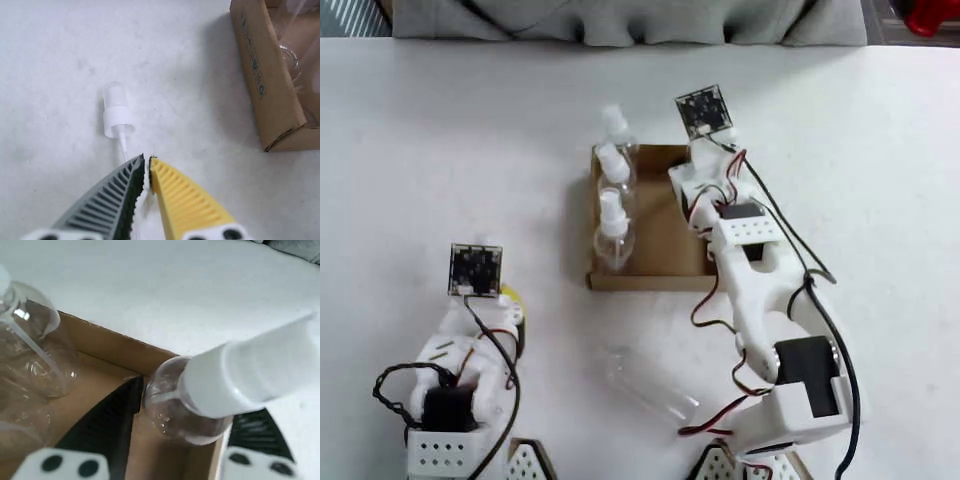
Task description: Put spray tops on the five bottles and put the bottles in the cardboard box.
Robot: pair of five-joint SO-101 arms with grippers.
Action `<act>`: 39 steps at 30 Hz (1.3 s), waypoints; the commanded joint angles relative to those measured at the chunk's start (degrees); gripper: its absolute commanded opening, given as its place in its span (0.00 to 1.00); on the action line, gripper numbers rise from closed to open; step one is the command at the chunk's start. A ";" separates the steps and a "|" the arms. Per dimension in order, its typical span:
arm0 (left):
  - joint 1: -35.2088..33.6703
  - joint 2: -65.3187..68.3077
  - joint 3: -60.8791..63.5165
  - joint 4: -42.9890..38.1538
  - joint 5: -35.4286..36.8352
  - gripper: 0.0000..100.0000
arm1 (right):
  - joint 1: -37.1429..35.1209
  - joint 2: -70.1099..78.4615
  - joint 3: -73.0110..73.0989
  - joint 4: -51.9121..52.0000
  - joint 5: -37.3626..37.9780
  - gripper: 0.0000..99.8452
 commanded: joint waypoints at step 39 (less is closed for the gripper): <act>-0.75 -0.92 -0.18 -0.79 -0.62 0.02 | -2.95 -32.22 0.97 43.03 -4.04 0.42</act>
